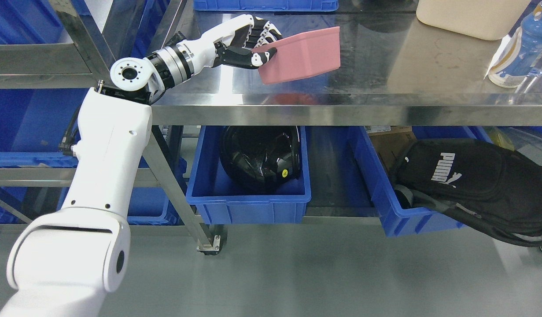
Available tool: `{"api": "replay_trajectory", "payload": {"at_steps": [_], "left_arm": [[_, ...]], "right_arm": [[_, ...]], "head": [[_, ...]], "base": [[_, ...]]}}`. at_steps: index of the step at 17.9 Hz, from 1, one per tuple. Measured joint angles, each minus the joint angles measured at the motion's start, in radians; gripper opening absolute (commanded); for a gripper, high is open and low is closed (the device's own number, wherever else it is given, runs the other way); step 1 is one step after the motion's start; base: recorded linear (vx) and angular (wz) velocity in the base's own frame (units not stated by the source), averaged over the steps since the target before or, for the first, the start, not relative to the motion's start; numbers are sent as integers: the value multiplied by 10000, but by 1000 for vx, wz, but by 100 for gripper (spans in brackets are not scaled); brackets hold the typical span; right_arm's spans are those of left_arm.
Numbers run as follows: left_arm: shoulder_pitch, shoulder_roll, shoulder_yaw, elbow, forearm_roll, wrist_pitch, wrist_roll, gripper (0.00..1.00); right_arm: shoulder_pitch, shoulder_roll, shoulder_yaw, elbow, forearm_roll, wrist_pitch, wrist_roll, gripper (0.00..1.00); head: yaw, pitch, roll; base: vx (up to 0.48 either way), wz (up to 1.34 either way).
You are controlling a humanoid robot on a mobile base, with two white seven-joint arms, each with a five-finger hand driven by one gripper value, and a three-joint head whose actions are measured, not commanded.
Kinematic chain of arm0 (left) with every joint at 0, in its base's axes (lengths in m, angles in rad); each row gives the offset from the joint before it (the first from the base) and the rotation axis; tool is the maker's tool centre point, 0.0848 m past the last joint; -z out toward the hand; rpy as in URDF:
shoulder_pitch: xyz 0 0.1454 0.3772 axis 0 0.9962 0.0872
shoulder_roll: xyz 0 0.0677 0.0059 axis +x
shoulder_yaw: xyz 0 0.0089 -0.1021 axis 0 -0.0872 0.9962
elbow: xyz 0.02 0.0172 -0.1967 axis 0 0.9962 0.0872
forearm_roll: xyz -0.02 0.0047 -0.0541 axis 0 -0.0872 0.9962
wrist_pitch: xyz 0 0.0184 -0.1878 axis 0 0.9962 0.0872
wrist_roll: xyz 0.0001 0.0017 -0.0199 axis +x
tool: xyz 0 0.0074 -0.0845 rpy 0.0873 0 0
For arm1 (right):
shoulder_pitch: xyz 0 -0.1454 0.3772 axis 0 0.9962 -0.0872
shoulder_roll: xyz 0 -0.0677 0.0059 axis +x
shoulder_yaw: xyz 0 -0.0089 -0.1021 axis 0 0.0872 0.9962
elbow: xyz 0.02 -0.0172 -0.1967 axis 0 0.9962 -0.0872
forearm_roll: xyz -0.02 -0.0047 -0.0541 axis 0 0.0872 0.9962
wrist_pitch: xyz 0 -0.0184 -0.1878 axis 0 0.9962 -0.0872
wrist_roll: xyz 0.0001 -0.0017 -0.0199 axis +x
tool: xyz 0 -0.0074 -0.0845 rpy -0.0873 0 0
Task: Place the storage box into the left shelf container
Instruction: 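Pull the held pink box off the shelf and turn away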
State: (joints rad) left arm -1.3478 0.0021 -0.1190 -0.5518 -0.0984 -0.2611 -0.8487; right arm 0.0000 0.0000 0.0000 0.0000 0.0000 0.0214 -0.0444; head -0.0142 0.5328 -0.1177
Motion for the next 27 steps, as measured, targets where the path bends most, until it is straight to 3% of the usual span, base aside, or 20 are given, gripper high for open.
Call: {"api": "replay_trajectory", "payload": {"at_steps": [7, 13, 21, 27], "left_arm": [[908, -10, 772, -640, 3565, 29, 272, 0], [3204, -14, 504, -3114, 5994, 84, 1817, 1], [7515, -19, -815, -6415, 6867, -1806, 2546, 1], [9341, -21, -1132, -7601, 6980, -2469, 2554, 2]], "right_arm": [[0, 0, 0, 0, 0, 1, 0, 100], [-1, 0, 0, 0, 0, 1, 0, 100], [1, 0, 0, 0, 0, 2, 0, 100], [1, 0, 0, 0, 0, 2, -1, 100]], "head": [[0, 0, 0], [0, 0, 0], [0, -6, 0], [0, -6, 0]], "base": [[0, 0], [0, 0], [1, 9], [20, 340]]}}
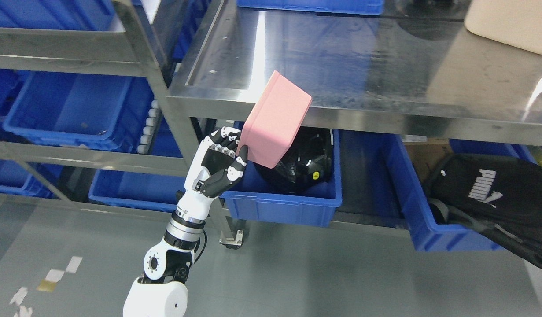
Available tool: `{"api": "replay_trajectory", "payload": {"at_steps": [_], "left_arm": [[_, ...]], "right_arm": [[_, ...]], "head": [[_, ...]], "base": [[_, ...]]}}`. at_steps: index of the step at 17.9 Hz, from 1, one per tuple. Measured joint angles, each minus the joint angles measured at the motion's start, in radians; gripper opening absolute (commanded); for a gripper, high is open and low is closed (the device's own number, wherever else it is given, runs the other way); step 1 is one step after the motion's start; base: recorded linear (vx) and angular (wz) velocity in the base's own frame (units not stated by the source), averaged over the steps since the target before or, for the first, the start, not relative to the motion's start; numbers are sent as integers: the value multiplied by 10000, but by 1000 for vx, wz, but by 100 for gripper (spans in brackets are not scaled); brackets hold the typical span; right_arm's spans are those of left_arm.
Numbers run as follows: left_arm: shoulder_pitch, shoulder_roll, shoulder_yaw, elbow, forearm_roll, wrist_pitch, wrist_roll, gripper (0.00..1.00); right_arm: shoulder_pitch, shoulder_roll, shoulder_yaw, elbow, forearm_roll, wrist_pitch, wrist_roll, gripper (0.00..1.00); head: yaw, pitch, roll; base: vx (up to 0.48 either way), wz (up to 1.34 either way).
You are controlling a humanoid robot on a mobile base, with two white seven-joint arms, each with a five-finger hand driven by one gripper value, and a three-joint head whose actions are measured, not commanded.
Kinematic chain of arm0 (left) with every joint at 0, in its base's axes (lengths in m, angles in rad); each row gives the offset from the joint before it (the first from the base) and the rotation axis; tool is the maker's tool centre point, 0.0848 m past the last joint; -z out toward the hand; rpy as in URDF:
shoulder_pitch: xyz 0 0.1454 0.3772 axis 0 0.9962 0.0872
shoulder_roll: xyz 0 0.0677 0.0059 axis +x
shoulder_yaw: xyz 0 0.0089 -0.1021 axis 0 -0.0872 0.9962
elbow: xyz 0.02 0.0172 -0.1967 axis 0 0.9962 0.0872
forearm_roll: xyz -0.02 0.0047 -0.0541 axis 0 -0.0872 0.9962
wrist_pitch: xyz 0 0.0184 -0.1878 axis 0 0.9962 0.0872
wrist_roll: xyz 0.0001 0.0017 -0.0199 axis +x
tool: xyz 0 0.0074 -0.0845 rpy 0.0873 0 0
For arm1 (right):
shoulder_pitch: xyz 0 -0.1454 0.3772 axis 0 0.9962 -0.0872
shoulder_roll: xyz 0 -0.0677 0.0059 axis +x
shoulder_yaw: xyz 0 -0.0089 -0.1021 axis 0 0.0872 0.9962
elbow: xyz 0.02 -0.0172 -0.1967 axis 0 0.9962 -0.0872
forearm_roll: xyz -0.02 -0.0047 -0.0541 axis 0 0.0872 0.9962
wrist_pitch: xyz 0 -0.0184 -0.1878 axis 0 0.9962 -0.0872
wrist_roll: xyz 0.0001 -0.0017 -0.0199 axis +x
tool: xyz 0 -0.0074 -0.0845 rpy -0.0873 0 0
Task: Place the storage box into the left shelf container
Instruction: 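Pull the held pink box off the shelf and turn away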
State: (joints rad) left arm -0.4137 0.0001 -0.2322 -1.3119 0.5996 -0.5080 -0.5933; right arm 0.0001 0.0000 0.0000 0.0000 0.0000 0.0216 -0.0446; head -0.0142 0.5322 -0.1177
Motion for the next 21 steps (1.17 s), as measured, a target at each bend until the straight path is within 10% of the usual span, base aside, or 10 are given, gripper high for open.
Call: {"api": "replay_trajectory", "payload": {"at_steps": [21], "left_arm": [[1992, 0, 391, -1102, -663, 51, 1433, 3]], "right_arm": [[-2, 0, 0, 0, 0, 3, -5, 100]], "head": [[0, 1, 0]], "base": [[200, 937]]}}
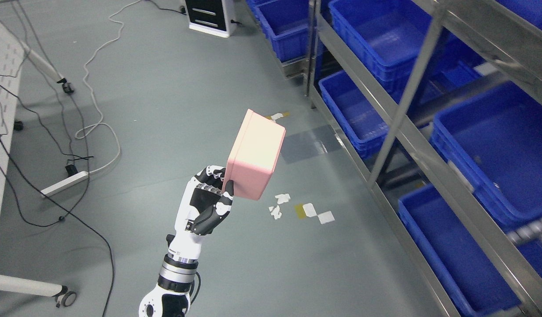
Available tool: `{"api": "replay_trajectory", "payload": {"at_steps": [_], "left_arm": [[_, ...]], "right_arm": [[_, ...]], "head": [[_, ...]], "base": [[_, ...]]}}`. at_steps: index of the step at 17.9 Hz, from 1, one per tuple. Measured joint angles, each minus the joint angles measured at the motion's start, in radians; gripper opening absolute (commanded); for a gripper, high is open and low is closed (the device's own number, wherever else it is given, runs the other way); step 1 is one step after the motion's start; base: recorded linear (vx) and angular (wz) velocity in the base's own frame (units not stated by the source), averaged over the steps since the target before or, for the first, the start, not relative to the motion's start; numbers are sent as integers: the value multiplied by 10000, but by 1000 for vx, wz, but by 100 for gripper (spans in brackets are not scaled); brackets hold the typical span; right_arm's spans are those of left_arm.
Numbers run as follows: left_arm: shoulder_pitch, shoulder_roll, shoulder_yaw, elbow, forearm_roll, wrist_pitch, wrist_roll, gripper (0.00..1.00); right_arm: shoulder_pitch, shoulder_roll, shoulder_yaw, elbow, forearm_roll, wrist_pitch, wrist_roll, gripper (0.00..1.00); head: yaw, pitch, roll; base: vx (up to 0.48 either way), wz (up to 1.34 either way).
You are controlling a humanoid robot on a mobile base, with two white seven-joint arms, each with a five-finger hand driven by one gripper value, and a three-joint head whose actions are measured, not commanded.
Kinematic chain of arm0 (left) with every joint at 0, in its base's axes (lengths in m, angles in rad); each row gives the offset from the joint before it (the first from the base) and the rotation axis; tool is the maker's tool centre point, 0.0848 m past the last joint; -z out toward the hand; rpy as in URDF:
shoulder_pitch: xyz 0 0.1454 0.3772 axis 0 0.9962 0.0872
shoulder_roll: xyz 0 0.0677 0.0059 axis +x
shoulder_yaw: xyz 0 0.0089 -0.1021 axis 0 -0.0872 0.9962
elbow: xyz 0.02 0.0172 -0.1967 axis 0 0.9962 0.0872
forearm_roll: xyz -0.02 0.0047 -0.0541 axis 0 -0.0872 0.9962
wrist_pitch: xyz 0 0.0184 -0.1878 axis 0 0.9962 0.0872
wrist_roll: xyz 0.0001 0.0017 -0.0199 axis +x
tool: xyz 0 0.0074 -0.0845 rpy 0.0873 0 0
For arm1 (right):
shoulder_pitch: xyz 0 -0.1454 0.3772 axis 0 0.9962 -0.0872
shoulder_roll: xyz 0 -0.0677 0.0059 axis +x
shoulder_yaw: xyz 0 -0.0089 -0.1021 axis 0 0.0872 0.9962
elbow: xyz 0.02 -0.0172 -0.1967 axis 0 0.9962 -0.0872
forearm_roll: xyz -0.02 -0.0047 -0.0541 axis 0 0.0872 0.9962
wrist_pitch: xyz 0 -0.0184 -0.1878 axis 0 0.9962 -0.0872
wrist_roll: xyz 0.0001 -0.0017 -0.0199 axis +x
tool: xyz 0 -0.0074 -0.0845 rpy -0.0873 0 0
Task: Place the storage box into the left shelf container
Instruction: 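Pull the held pink box off the shelf and turn away, then lower the pink box into the lower blue bin and release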
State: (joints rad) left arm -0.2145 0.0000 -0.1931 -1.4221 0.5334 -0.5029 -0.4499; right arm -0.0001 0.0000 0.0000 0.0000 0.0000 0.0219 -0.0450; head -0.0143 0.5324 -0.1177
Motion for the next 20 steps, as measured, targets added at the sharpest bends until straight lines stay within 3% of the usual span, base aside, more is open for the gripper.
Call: {"api": "replay_trajectory", "payload": {"at_steps": [20], "left_arm": [[264, 0, 344, -121, -52, -97, -135, 4]], "right_arm": [[-2, 1, 0, -1, 0, 1, 0, 100]], "head": [[0, 0, 0]], "base": [[571, 241]]}}
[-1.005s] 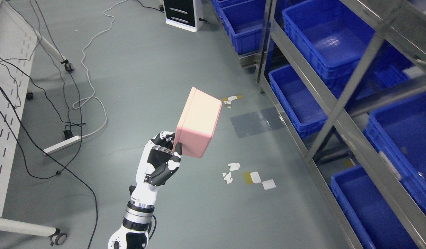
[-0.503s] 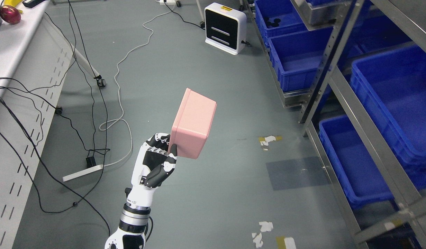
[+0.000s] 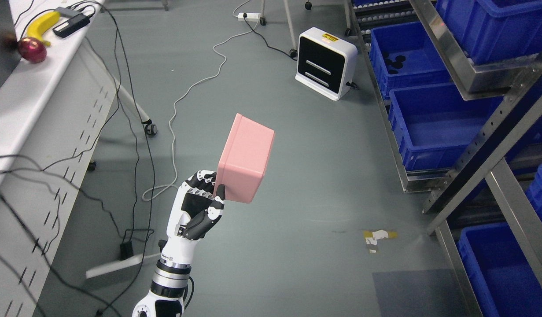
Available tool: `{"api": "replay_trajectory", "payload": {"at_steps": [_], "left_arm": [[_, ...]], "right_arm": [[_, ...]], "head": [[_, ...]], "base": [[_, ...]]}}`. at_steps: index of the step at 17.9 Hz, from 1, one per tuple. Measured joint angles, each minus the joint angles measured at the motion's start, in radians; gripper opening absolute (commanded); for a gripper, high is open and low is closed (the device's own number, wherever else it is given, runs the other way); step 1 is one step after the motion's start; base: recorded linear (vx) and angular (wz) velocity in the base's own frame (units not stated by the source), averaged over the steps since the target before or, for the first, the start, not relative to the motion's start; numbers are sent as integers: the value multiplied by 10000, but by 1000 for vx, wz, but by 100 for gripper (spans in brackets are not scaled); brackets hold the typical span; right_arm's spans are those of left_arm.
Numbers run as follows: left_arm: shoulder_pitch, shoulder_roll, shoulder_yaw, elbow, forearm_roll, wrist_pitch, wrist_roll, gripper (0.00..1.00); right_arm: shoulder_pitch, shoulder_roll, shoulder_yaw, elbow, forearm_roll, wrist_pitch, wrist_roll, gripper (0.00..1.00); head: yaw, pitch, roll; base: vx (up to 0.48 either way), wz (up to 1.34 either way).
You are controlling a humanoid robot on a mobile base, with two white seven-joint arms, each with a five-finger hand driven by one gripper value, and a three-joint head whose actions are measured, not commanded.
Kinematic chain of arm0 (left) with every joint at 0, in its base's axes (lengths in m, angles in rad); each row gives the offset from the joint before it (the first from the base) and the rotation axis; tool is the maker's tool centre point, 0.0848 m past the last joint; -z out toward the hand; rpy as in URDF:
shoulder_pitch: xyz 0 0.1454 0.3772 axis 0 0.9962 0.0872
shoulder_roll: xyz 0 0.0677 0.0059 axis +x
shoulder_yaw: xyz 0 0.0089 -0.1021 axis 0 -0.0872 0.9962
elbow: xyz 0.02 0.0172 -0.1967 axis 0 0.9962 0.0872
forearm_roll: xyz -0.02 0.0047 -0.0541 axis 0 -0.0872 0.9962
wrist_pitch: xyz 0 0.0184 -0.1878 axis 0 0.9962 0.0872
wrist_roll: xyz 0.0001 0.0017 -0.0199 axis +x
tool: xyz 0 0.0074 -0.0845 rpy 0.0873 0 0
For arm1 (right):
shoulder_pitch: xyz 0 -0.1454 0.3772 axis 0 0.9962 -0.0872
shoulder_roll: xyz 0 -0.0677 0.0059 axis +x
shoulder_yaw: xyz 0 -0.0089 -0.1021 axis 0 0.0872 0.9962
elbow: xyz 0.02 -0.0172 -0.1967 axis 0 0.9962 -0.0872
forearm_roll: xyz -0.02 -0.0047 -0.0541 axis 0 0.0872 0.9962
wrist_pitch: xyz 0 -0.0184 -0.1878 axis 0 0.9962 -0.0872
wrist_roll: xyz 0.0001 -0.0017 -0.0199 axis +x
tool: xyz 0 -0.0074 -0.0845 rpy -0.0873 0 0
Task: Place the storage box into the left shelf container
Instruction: 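Lower the pink box into the lower blue bin and release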
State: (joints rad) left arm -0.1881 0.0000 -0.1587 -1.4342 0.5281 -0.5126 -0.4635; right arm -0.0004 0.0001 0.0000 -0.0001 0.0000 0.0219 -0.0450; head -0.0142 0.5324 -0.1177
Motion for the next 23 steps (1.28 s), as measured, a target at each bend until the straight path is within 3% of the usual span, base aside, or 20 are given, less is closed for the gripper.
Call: {"api": "replay_trajectory", "payload": {"at_steps": [11, 13, 17, 23], "left_arm": [[443, 0, -110, 64, 3, 86, -401, 4], [627, 0, -151, 93, 1, 16, -443, 4], [829, 0, -226, 121, -81, -28, -598, 4], [446, -1, -113, 453, -1504, 1692, -799, 4]], "right_arm": [[15, -1, 0, 0, 0, 0, 0, 100], [1139, -4, 1, 38, 0, 217, -206, 100], [440, 1, 0, -11, 0, -18, -116, 100], [149, 1, 0, 0, 0, -15, 123, 100]], "head": [[0, 0, 0], [0, 0, 0], [0, -1, 0], [0, -5, 0]], "base": [[348, -971], [212, -821], [148, -792], [119, -681]]}}
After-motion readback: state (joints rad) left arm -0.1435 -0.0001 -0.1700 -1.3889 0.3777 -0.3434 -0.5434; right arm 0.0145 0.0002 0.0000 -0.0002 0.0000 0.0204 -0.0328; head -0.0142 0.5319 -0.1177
